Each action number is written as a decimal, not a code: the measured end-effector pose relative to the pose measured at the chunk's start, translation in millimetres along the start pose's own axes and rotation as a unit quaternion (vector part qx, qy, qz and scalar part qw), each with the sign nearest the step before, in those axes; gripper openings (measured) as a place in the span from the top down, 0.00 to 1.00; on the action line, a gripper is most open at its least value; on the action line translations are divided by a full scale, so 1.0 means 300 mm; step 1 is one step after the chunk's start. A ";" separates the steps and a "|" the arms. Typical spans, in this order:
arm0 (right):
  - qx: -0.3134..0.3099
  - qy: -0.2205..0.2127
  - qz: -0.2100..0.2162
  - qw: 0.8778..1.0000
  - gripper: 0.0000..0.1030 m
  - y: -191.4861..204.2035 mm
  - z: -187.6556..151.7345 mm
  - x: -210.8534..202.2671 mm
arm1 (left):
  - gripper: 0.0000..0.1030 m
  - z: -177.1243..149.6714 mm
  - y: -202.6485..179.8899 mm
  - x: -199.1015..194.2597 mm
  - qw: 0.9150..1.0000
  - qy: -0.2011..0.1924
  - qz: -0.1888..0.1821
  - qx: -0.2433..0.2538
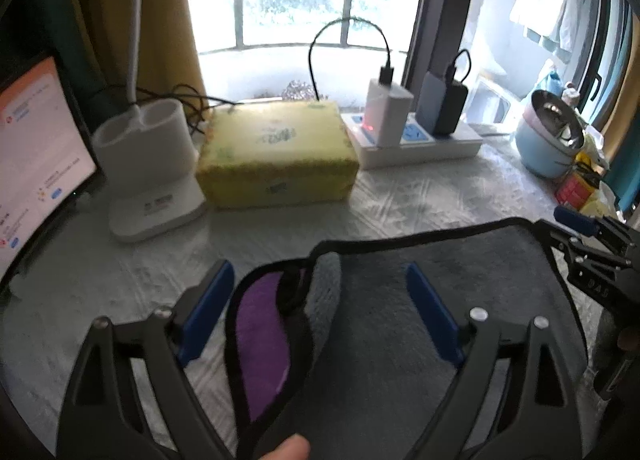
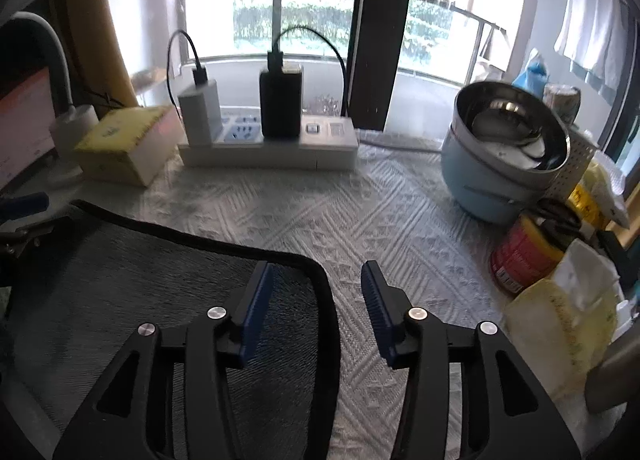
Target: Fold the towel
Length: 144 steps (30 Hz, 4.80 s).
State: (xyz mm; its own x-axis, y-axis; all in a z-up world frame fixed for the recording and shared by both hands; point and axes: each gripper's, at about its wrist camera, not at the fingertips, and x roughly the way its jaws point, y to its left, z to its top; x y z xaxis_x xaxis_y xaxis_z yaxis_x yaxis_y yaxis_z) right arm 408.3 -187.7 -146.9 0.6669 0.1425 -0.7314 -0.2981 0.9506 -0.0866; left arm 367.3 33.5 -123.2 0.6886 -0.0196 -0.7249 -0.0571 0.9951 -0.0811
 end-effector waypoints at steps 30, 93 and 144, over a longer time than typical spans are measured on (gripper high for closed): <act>-0.004 -0.084 0.023 0.996 0.51 0.069 -0.086 -0.461 | 0.12 -0.093 -0.049 -0.478 0.994 -0.113 -0.011 0.005; -0.017 -0.285 -0.007 0.958 0.38 0.146 -0.328 -1.111 | 0.04 -0.436 -0.122 -1.097 0.935 -0.355 0.015 -0.003; -0.013 -0.279 -0.012 0.960 0.37 0.127 -0.357 -1.129 | 0.04 -0.453 -0.108 -1.116 0.935 -0.353 0.036 -0.016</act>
State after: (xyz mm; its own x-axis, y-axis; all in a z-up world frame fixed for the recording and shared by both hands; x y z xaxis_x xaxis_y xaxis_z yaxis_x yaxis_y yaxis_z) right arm 97.8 -229.3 25.0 0.9342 0.2524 -0.2523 -0.2892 0.9496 -0.1210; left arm 40.5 -5.4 29.2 0.9868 0.1280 -0.0990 -0.1359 0.9876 -0.0785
